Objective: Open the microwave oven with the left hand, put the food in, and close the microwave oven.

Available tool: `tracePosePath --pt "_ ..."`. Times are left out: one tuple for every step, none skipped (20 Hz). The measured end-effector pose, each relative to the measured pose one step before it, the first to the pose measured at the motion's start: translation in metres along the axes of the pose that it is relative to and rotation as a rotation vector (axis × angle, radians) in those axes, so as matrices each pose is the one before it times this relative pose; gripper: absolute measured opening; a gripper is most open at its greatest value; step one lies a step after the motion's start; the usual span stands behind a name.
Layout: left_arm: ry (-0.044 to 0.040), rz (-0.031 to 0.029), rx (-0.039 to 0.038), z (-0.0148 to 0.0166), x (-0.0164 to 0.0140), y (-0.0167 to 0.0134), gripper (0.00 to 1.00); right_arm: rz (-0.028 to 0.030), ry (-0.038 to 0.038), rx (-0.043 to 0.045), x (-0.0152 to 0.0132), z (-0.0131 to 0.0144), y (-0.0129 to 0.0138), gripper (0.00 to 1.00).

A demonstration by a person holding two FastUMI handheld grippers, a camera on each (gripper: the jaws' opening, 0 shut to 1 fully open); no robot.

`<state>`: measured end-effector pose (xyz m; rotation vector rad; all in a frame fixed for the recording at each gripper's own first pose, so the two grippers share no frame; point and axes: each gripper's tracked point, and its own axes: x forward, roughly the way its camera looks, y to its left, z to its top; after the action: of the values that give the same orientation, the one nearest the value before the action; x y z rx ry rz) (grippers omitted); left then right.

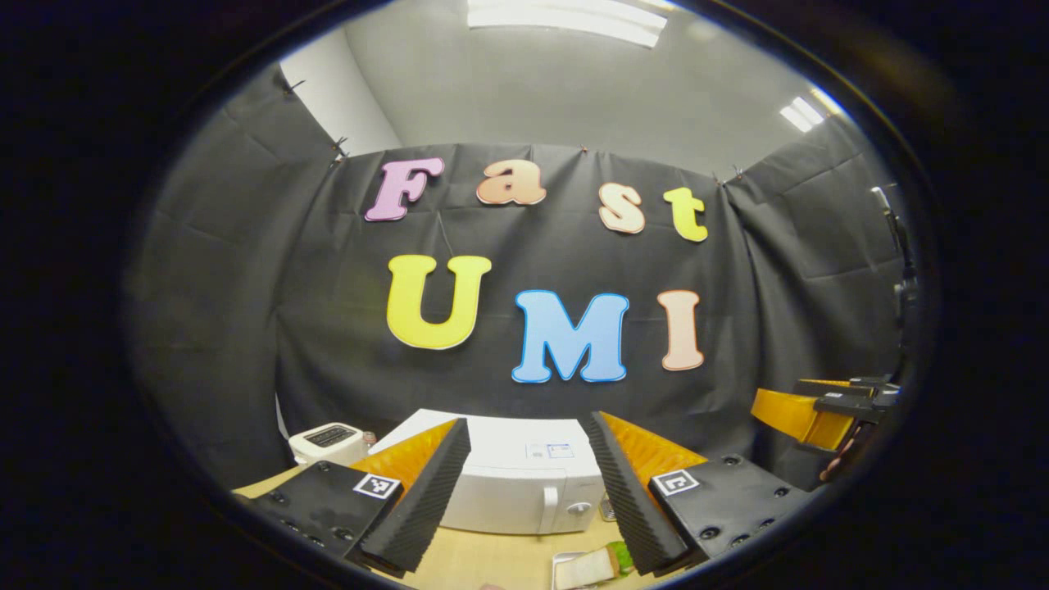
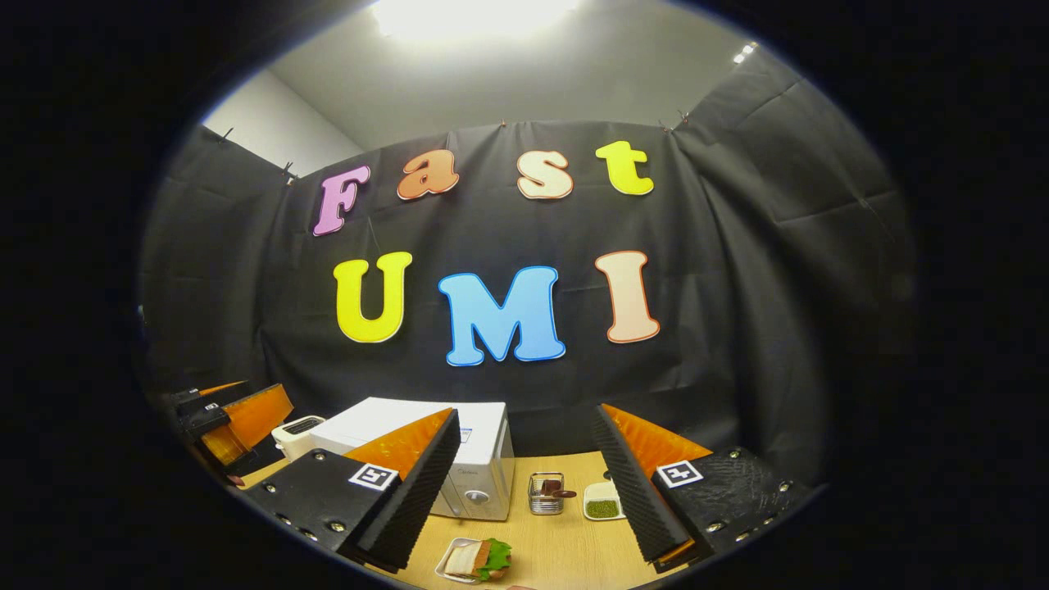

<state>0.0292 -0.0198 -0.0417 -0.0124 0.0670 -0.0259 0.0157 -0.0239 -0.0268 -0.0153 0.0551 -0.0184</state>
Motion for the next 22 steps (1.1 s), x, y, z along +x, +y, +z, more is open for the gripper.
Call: tracePosePath --pt "0.00352 -0.00283 -0.00323 -0.00522 0.00369 -0.001 0.96 -0.00242 0.00437 -0.00288 0.00054 -0.00188 -0.00099 0.99" --pt "0.00282 -0.00212 0.00283 -0.006 0.00398 -0.00082 0.95 -0.00293 0.00447 -0.00242 0.00103 -0.00225 -0.00118 0.99" --pt "0.00759 -0.00317 0.00534 -0.00928 0.00527 -0.00083 0.96 -0.00266 0.00516 -0.00117 0.00104 -0.00201 -0.0013 0.99" --pt "-0.00704 0.00022 0.01849 -0.00764 0.00539 -0.001 0.96 -0.00304 0.0068 -0.00224 0.00126 -0.00363 -0.00136 0.99" --pt "0.00548 -0.00362 0.0193 -0.00953 0.00503 -0.00064 0.96 -0.00393 0.00708 -0.00378 0.00153 -0.00245 -0.00171 0.99" --pt "0.00821 -0.0133 0.00922 -0.00876 0.00668 -0.00482 0.95 -0.00296 0.00695 -0.00396 0.00092 -0.00334 -0.00213 0.99" --pt "0.01441 -0.01429 -0.0033 -0.01125 0.0074 -0.00471 0.96 -0.00394 0.00607 -0.00406 0.00015 -0.00185 -0.0018 0.99" --pt "0.02045 -0.01126 -0.01453 -0.01026 0.00848 -0.00357 0.96 -0.00524 0.00566 -0.00376 0.00108 -0.00236 -0.00251 0.99" --pt "0.01991 -0.00514 -0.01904 -0.01099 0.00717 -0.00039 0.97 -0.00527 0.00507 -0.00267 0.00092 -0.00178 -0.00346 0.99" --pt "0.01949 -0.00077 -0.01831 -0.01011 0.00975 -0.00034 0.97 -0.00713 0.00743 -0.00283 0.00141 -0.00359 -0.00345 0.99" --pt "0.02781 -0.00147 -0.01547 -0.01359 0.00957 0.00036 0.96 -0.0057 0.00786 -0.00126 0.00089 -0.00286 -0.00323 0.99" --pt "0.02271 -0.00248 -0.008 -0.01166 0.01075 -0.00105 0.96 -0.00457 0.00827 0.0001 0.00103 -0.00275 -0.00226 0.99" --pt "0.02564 -0.00269 -0.00448 -0.01036 0.01109 -0.00036 0.96 -0.00553 0.00644 -0.00097 0.00133 -0.00255 -0.00298 0.99" --pt "0.02666 -0.00175 -0.00498 -0.01161 0.01101 0.00011 0.97 -0.00666 0.00696 -0.0015 0.00211 -0.00334 -0.0037 0.99" --pt "0.02583 -0.00131 -0.00487 -0.01201 0.01071 0.00102 0.96 -0.00548 0.00596 -0.00021 0.00046 -0.00225 -0.00344 0.99" --pt "0.02428 0.00067 0.00025 -0.01172 0.01045 0.00055 0.96 -0.00517 0.00614 0.00229 0.00147 -0.00261 -0.0034 0.99" --pt "0.02184 0.00039 0.00658 -0.01009 0.01085 0.00016 0.96 -0.00345 0.0061 0.0042 0.00217 -0.00191 -0.00247 0.99" --pt "0.03161 -0.00787 0.00076 -0.01314 0.01253 -0.00127 0.95 -0.00116 0.00674 0.00504 0.00209 -0.00361 -0.0023 0.99" --pt "0.03852 -0.00959 -0.01085 -0.01303 0.01149 -0.00166 0.95 0.00184 0.00556 0.00435 0.00237 -0.00219 -0.00144 0.99" --pt "0.03068 -0.00176 -0.01119 -0.01247 0.01217 -0.00004 0.95 -0.00002 0.00606 0.00219 0.0016 -0.00211 -0.00137 0.99" --pt "0.02843 0.01117 0.00098 -0.01044 0.01156 0.0035 0.93 -0.00032 0.00451 0.0021 0.00213 -0.00203 -0.00215 0.99" --pt "0.02507 0.01578 0.00677 -0.00947 0.0107 0.00432 0.9 -0.00216 0.0048 0.00411 0.00132 -0.00174 -0.00222 0.99"
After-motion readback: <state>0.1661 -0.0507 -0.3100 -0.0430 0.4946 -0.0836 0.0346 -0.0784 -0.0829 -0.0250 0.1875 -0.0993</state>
